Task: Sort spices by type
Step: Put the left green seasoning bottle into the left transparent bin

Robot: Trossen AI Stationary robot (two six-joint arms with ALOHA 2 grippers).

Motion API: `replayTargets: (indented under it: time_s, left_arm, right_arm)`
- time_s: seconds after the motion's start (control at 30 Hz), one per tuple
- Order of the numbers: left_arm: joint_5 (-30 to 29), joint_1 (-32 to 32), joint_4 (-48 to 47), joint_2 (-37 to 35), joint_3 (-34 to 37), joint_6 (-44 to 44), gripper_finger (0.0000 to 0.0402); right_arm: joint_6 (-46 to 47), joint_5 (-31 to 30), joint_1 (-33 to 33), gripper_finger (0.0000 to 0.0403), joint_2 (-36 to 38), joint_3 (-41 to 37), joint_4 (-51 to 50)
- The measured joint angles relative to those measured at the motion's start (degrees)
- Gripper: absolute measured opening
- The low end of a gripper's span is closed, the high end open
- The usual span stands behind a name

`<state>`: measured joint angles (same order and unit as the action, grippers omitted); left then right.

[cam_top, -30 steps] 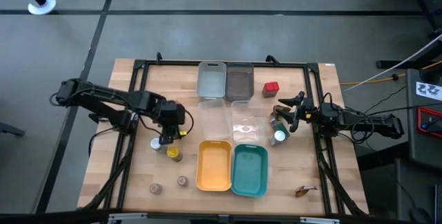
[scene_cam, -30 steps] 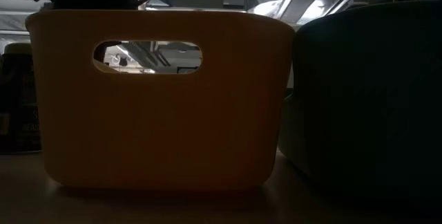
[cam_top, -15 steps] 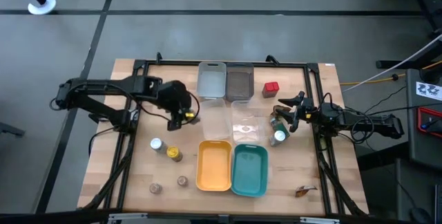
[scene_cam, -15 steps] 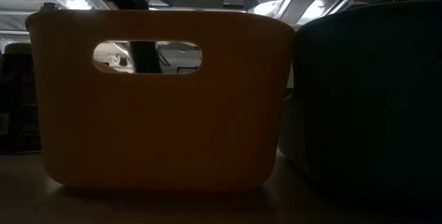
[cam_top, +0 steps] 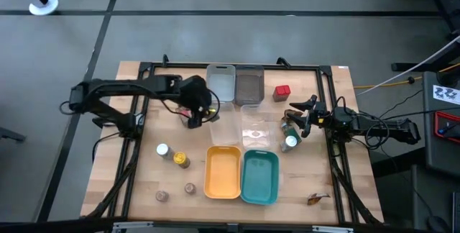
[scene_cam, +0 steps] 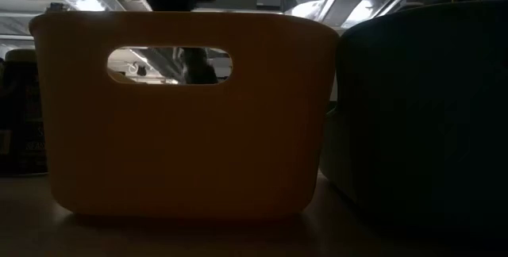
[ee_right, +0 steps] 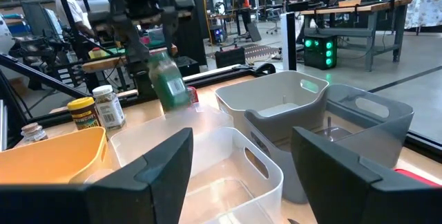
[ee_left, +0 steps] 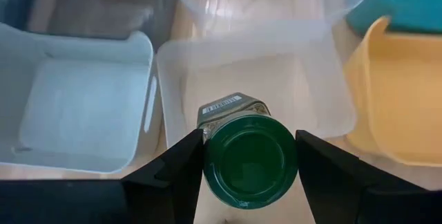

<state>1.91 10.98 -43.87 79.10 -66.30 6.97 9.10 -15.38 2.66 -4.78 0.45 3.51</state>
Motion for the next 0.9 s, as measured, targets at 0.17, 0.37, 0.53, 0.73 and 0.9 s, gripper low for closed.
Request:
replayTargets:
  time_s: [0.17, 0.37, 0.53, 0.73, 0.9]
  left_arm:
    - [1.9, 1.8, 0.1, 5.0, 0.0, 1.4, 0.0194]
    - [3.8, 3.8, 0.0, 9.2, 0.0, 1.9, 0.0194]
    - [3.9, 4.8, 0.1, 11.0, 0.0, 2.6, 0.0194]
    - [4.0, 5.0, 0.8, 11.4, -0.1, 2.5, 0.0194]
    - [3.7, 5.0, 1.5, 11.4, 0.0, -0.4, 0.0214]
  right_arm:
    - [0.0, 0.0, 0.0, 0.0243, 0.0, 0.0, 0.0]
    - [0.0, 0.0, 0.0, 0.0243, 0.0, 0.0, 0.0]
    - [0.0, 0.0, 0.0, 0.0243, 0.0, 0.0, 0.0]
    - [0.0, 0.0, 0.0, 0.0243, 0.0, 0.0, 0.0]
    - [0.0, 0.0, 0.0, 0.0243, 0.0, 0.0, 0.0]
